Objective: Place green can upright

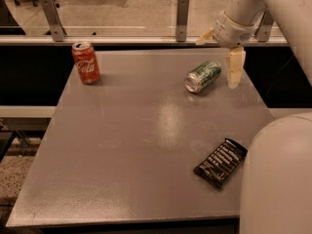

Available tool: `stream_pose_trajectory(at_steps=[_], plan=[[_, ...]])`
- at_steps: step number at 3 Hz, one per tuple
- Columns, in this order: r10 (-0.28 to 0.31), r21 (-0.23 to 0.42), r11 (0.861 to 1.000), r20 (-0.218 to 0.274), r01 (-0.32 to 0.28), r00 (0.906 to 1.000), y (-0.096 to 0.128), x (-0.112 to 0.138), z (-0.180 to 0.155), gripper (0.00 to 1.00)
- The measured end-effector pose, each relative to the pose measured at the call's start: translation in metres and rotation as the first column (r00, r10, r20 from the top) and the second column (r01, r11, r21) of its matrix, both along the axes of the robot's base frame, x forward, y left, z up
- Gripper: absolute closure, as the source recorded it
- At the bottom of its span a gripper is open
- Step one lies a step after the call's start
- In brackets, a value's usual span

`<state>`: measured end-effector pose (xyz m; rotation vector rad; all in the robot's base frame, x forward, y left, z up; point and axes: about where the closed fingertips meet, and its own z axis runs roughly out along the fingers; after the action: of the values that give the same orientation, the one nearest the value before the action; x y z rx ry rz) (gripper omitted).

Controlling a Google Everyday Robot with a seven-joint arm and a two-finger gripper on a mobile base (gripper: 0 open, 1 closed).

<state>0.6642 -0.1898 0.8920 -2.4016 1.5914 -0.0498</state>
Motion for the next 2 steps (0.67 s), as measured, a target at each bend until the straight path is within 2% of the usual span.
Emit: stream_pose_trajectory(at_steps=[2], plan=[[0.137,-0.065,0.988,-0.034,-0.139,0.9900,0.004,0.013,-0.028,0.00]])
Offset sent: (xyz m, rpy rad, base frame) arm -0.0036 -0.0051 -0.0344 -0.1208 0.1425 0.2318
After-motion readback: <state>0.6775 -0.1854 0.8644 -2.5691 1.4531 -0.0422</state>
